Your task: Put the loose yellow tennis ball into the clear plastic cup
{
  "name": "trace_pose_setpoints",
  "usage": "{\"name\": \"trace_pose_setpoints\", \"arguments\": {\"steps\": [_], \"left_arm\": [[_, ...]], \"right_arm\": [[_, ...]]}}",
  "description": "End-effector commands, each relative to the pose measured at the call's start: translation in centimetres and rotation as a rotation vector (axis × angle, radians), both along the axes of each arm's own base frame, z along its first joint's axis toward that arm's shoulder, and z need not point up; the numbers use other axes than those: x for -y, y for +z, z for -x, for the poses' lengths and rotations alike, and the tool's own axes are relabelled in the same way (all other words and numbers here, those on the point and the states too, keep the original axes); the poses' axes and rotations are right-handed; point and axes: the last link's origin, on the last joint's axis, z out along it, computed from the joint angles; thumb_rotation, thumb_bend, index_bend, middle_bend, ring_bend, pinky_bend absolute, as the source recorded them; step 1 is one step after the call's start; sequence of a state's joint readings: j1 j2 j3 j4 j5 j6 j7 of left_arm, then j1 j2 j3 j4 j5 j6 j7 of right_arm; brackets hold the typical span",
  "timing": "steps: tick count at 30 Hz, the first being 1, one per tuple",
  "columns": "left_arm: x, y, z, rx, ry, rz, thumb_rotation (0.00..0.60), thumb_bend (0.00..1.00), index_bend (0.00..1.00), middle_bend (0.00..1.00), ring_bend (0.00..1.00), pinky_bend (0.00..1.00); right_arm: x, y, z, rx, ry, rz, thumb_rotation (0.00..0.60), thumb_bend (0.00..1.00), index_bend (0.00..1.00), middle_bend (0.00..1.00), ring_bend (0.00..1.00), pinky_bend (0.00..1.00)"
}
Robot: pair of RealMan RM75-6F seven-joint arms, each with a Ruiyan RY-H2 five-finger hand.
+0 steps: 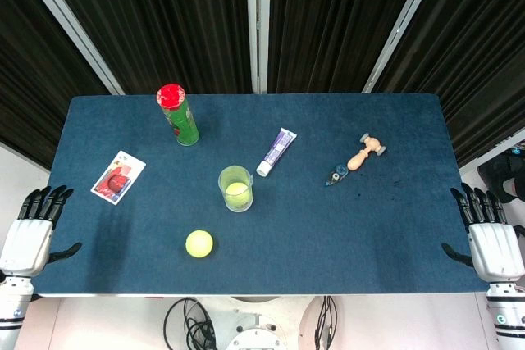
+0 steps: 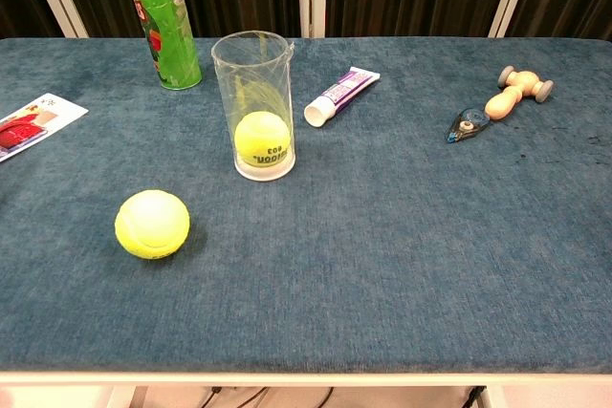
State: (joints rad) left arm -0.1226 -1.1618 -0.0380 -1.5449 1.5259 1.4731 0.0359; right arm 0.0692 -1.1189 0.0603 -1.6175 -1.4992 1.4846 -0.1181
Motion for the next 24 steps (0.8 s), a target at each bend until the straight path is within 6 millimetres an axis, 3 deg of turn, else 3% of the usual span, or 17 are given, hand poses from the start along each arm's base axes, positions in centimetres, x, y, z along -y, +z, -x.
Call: {"name": "trace_pose_setpoints", "arguments": {"steps": [1, 9, 14, 24], "left_arm": [[0.0, 0.0, 0.0, 0.000, 0.001, 0.001, 0.600, 0.06, 0.10, 0.06, 0.00, 0.06], [0.2, -0.2, -0.5, 0.005, -0.018, 0.006, 0.600, 0.06, 0.10, 0.06, 0.00, 0.07], [0.2, -1.1, -1.9, 0.046, -0.069, 0.061, 0.600, 0.06, 0.10, 0.06, 0.00, 0.09], [-1.0, -6.4, -6.2, 0.042, -0.251, 0.307, 0.600, 0.06, 0.10, 0.06, 0.00, 0.09]], "right_arm": [[0.0, 0.0, 0.0, 0.002, -0.001, 0.002, 0.600, 0.05, 0.00, 0.00, 0.00, 0.00], [0.0, 0.4, -0.1, 0.008, 0.009, 0.017, 0.600, 0.05, 0.00, 0.00, 0.00, 0.00], [0.1, 1.3, 0.0, 0.015, 0.007, 0.046, 0.600, 0.05, 0.00, 0.00, 0.00, 0.00], [0.2, 2.2, -0.1, 0.019, 0.013, 0.069, 0.600, 0.05, 0.00, 0.00, 0.00, 0.00]]}}
